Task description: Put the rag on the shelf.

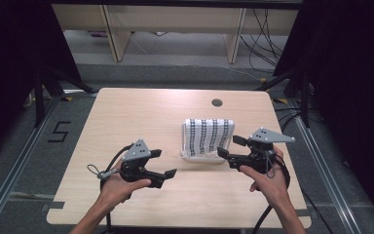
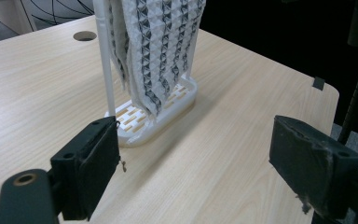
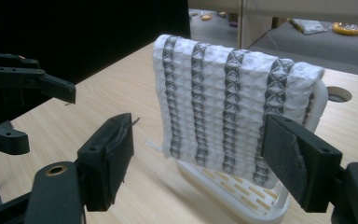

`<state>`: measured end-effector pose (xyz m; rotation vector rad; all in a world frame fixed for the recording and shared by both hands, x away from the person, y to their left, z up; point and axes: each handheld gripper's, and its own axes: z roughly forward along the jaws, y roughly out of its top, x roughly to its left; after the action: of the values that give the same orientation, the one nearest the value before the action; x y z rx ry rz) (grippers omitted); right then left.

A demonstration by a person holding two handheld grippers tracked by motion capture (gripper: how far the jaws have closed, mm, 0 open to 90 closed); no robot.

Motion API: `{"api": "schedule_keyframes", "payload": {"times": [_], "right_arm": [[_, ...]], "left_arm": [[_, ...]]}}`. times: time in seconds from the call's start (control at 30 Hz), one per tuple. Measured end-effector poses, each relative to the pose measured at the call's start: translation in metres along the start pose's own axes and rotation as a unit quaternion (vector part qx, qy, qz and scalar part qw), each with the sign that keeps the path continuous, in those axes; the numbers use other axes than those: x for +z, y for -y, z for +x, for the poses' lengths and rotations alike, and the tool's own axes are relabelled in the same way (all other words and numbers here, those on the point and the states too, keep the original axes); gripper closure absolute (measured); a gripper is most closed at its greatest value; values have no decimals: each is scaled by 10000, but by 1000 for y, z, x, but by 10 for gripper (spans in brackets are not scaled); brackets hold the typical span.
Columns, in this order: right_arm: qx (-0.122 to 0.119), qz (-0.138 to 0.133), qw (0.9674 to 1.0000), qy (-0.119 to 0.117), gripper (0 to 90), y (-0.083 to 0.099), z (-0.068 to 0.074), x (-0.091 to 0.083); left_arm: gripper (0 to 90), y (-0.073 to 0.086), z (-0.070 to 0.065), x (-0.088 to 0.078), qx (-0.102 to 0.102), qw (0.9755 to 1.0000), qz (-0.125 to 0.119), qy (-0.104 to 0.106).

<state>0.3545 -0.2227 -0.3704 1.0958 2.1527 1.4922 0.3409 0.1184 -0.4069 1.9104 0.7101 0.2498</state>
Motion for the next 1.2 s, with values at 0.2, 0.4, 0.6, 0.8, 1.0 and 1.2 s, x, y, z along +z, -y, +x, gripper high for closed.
{"api": "schedule_keyframes", "payload": {"times": [0.2,0.4,0.6,0.8,1.0,1.2], "right_arm": [[-190,63,9998,65,256,5,4,2],[-202,156,9997,64,255,11,9,4],[-386,280,9988,54,253,20,16,12],[-364,449,9983,-95,252,33,23,21],[-409,557,9974,-190,251,51,25,25],[-404,636,9970,-186,245,66,26,22]], "left_arm": [[154,9,-4,-1,32,9999,98,9],[154,20,-6,-3,-2,9999,83,76],[154,31,-7,-5,-1,9998,199,80],[154,42,-10,-5,13,9997,237,52],[154,52,-11,-8,47,9996,278,-10],[154,64,-13,-13,82,9996,251,35]]}}
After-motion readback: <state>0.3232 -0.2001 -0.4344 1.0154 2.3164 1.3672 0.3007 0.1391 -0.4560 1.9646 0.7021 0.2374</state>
